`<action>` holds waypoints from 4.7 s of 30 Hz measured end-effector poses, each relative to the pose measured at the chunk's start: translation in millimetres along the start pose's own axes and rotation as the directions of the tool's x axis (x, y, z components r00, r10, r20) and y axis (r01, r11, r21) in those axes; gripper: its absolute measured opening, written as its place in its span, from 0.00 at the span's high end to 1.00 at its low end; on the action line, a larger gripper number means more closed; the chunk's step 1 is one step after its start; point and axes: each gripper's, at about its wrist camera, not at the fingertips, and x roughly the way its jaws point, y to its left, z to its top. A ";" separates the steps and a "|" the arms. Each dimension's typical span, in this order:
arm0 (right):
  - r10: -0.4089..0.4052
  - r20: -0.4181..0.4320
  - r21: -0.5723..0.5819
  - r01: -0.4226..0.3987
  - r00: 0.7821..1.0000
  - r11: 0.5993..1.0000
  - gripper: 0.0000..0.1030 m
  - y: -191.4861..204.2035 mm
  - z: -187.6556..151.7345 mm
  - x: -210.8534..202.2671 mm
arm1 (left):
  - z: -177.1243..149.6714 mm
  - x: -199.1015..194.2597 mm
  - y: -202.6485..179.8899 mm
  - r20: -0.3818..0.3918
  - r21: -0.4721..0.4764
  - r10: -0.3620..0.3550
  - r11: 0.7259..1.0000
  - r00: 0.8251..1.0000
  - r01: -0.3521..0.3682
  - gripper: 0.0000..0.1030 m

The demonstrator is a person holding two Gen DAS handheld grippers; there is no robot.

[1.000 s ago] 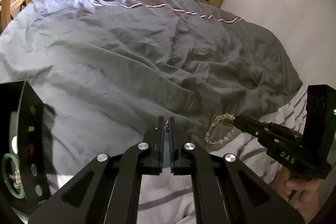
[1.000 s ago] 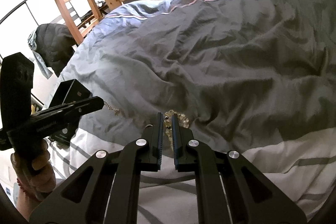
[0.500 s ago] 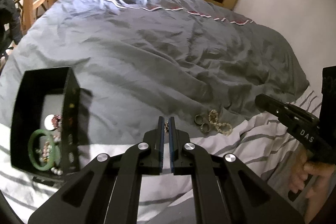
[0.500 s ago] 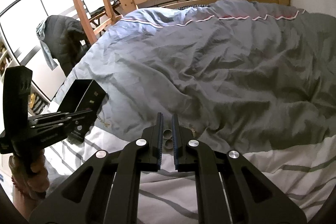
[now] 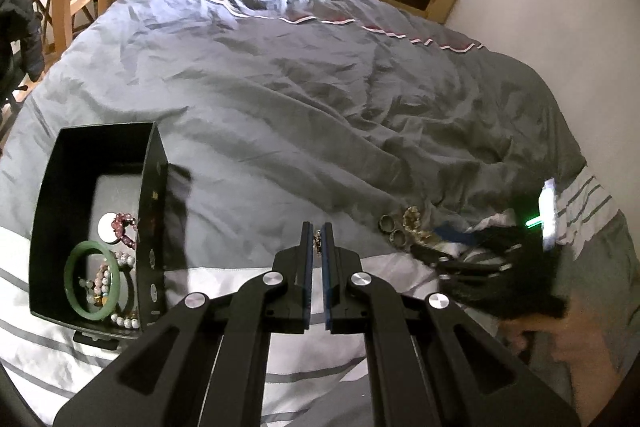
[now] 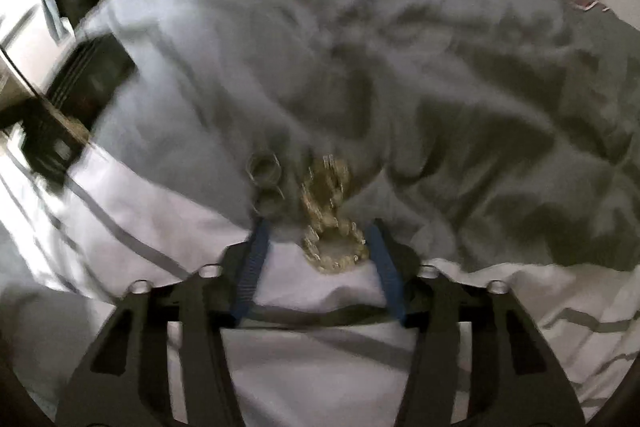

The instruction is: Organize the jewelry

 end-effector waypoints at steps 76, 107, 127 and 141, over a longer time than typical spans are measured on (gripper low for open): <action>0.478 0.180 -0.161 -0.454 0.860 0.876 0.43 222.9 102.7 -59.1 | -16.1 -77.2 179.0 0.067 -0.378 0.163 0.917 0.984 -0.126 0.33; 0.195 0.265 0.005 -0.204 0.944 0.979 0.62 17.5 16.5 -29.1 | 23.8 100.3 -19.1 -0.075 0.107 -0.036 0.993 0.996 0.044 0.41; 0.150 0.170 0.009 -0.154 0.974 0.988 0.80 10.1 5.8 1.7 | 26.7 126.7 -49.5 -0.150 0.249 -0.251 0.927 0.956 0.282 0.55; 0.179 0.204 0.265 -0.230 0.963 0.936 0.80 -47.9 7.3 1.1 | 10.7 145.5 -64.7 -0.205 0.333 -0.208 0.904 0.956 0.268 0.55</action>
